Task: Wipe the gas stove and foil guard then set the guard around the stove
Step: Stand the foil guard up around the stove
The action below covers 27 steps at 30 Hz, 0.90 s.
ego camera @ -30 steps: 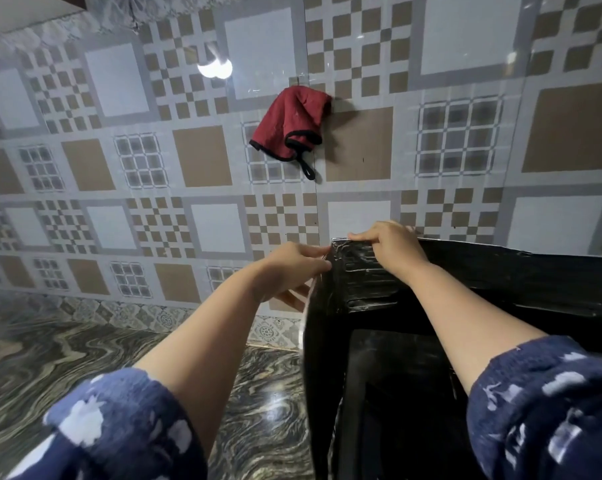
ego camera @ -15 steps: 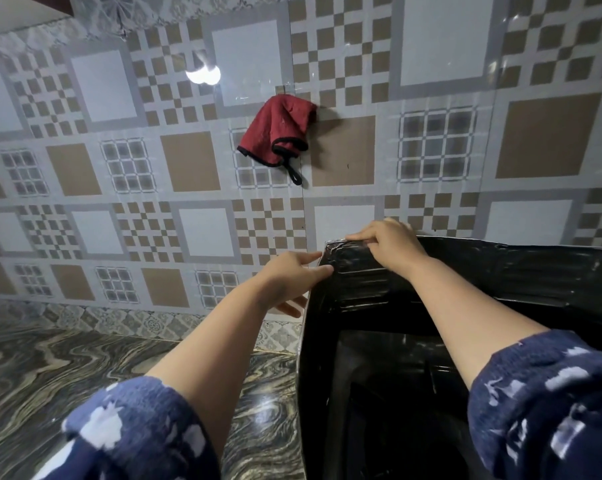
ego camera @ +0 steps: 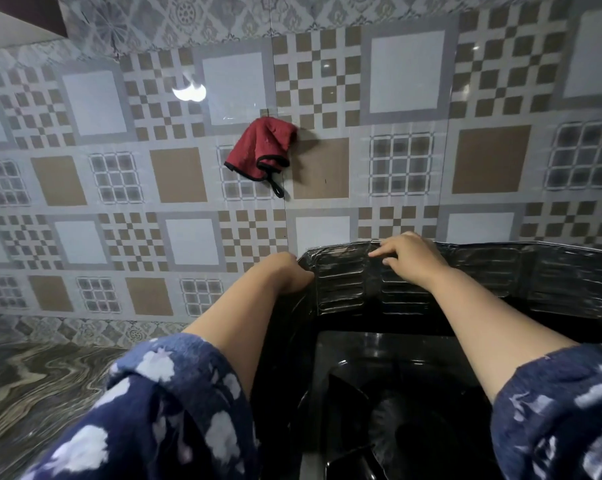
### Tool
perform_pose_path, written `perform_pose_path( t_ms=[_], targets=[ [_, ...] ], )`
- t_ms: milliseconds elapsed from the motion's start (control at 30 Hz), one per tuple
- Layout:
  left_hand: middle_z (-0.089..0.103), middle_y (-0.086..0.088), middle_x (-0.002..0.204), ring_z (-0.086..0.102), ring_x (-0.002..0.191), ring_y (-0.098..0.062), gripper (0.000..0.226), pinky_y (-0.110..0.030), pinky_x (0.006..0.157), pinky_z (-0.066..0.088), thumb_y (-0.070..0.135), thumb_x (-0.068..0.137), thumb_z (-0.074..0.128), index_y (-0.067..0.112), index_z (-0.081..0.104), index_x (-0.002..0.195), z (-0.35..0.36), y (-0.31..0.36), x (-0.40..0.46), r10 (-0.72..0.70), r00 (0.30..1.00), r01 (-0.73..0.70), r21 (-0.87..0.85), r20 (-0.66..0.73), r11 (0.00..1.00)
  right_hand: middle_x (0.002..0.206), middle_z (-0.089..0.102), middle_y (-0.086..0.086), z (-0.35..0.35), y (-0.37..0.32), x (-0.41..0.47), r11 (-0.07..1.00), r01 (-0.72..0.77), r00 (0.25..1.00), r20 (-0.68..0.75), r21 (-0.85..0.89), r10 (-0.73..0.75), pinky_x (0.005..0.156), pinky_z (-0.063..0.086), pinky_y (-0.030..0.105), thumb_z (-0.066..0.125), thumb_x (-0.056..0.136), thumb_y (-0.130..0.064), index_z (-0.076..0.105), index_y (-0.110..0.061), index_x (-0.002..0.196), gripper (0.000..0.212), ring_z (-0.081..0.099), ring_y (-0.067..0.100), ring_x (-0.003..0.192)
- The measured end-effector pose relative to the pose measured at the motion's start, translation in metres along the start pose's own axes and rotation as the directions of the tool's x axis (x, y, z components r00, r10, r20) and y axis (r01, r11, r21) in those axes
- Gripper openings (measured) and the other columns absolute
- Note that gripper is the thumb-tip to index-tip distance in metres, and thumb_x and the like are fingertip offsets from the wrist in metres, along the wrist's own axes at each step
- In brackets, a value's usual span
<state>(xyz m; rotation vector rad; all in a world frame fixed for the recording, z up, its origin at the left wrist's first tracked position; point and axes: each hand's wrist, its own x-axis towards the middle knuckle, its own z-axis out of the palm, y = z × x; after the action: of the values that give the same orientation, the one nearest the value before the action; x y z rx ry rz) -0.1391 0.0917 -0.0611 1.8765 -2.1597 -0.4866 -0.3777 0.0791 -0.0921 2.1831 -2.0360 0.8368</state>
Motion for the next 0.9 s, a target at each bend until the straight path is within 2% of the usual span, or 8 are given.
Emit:
perform_pose_path(
  t_ms=[133, 300, 433, 500, 600, 700, 800, 900],
  targets=[
    [0.046, -0.017, 0.14, 0.051, 0.123, -0.034, 0.046, -0.04, 0.101, 0.044, 0.01, 0.093, 0.046, 0.003, 0.041, 0.139, -0.001, 0.011, 0.001, -0.046, 0.999, 0.044, 0.082, 0.02, 0.996, 0.132, 0.056, 0.002, 0.0, 0.012, -0.003, 1.0, -0.012, 1.0, 0.023, 0.0, 0.012, 0.105, 0.038, 0.043, 0.06, 0.089, -0.019, 0.067, -0.04, 0.108, 0.029, 0.047, 0.026, 0.123],
    [0.061, -0.019, 0.122, 0.065, 0.105, -0.032, 0.038, -0.039, 0.087, 0.055, -0.004, 0.093, 0.045, 0.001, 0.05, 0.13, 0.0, 0.014, 0.0, -0.057, 0.994, 0.053, 0.052, 0.093, 0.997, 0.136, 0.054, -0.002, 0.015, 0.004, 0.003, 0.999, 0.049, 0.998, 0.041, -0.003, -0.048, 0.109, 0.031, 0.042, 0.06, 0.089, -0.016, 0.065, -0.037, 0.113, 0.032, 0.043, 0.023, 0.129],
    [0.06, -0.02, 0.12, 0.067, 0.086, -0.028, 0.058, -0.027, 0.047, 0.055, -0.005, 0.093, 0.041, 0.018, 0.033, 0.145, 0.001, 0.012, -0.002, -0.008, 0.994, 0.021, -0.117, 0.109, 0.993, 0.141, 0.049, -0.005, 0.032, -0.018, 0.019, 0.992, 0.124, 0.992, 0.016, 0.008, -0.124, 0.111, 0.027, 0.043, 0.055, 0.091, -0.014, 0.06, -0.037, 0.12, 0.037, 0.038, 0.022, 0.133],
    [0.064, -0.014, 0.107, 0.066, 0.073, -0.021, 0.061, -0.024, 0.037, 0.05, -0.004, 0.093, 0.042, 0.024, 0.031, 0.146, 0.003, 0.011, -0.004, 0.009, 0.995, 0.011, -0.209, 0.097, 0.978, 0.14, 0.05, -0.004, 0.042, -0.03, 0.028, 0.989, 0.148, 0.989, -0.022, 0.031, -0.147, 0.111, 0.027, 0.042, 0.054, 0.092, -0.014, 0.059, -0.036, 0.121, 0.037, 0.04, 0.022, 0.132],
    [0.062, -0.002, 0.084, 0.064, 0.063, -0.013, 0.056, -0.021, 0.036, 0.048, 0.005, 0.094, 0.044, 0.025, 0.034, 0.145, 0.009, 0.006, -0.005, 0.034, 0.997, -0.011, -0.305, 0.07, 0.952, 0.136, 0.054, -0.001, 0.056, -0.038, 0.039, 0.989, 0.144, 0.989, -0.045, 0.045, -0.142, 0.108, 0.032, 0.04, 0.053, 0.093, -0.015, 0.06, -0.036, 0.121, 0.036, 0.045, 0.022, 0.126],
    [0.063, -0.001, 0.083, 0.063, 0.061, -0.01, 0.054, -0.019, 0.037, 0.048, 0.011, 0.095, 0.044, 0.026, 0.034, 0.146, 0.011, 0.0, -0.001, 0.047, 0.998, -0.031, -0.362, 0.035, 0.932, 0.119, 0.061, -0.001, 0.065, -0.038, 0.049, 0.989, 0.114, 0.991, -0.076, 0.095, -0.106, 0.096, 0.041, 0.034, 0.053, 0.093, -0.019, 0.064, -0.036, 0.116, 0.031, 0.051, 0.02, 0.111],
    [0.064, 0.0, 0.078, 0.063, 0.057, -0.007, 0.052, -0.018, 0.038, 0.047, 0.011, 0.095, 0.043, 0.025, 0.036, 0.144, 0.012, -0.001, 0.001, 0.047, 0.999, -0.035, -0.423, 0.017, 0.906, 0.11, 0.065, -0.003, 0.07, -0.039, 0.057, 0.984, 0.13, 0.987, -0.105, 0.121, -0.117, 0.092, 0.038, 0.034, 0.053, 0.093, -0.017, 0.066, -0.039, 0.112, 0.032, 0.05, 0.02, 0.104],
    [0.059, 0.001, 0.065, 0.058, 0.038, -0.001, 0.05, -0.017, 0.035, 0.045, 0.008, 0.095, 0.04, 0.024, 0.04, 0.142, 0.014, -0.001, 0.003, 0.034, 0.999, -0.035, -0.469, -0.011, 0.883, 0.115, 0.067, -0.006, 0.07, -0.042, 0.065, 0.979, 0.107, 0.993, -0.072, 0.172, -0.096, 0.098, 0.03, 0.041, 0.058, 0.09, -0.026, 0.067, -0.039, 0.109, 0.024, 0.051, 0.023, 0.113]
  ],
)
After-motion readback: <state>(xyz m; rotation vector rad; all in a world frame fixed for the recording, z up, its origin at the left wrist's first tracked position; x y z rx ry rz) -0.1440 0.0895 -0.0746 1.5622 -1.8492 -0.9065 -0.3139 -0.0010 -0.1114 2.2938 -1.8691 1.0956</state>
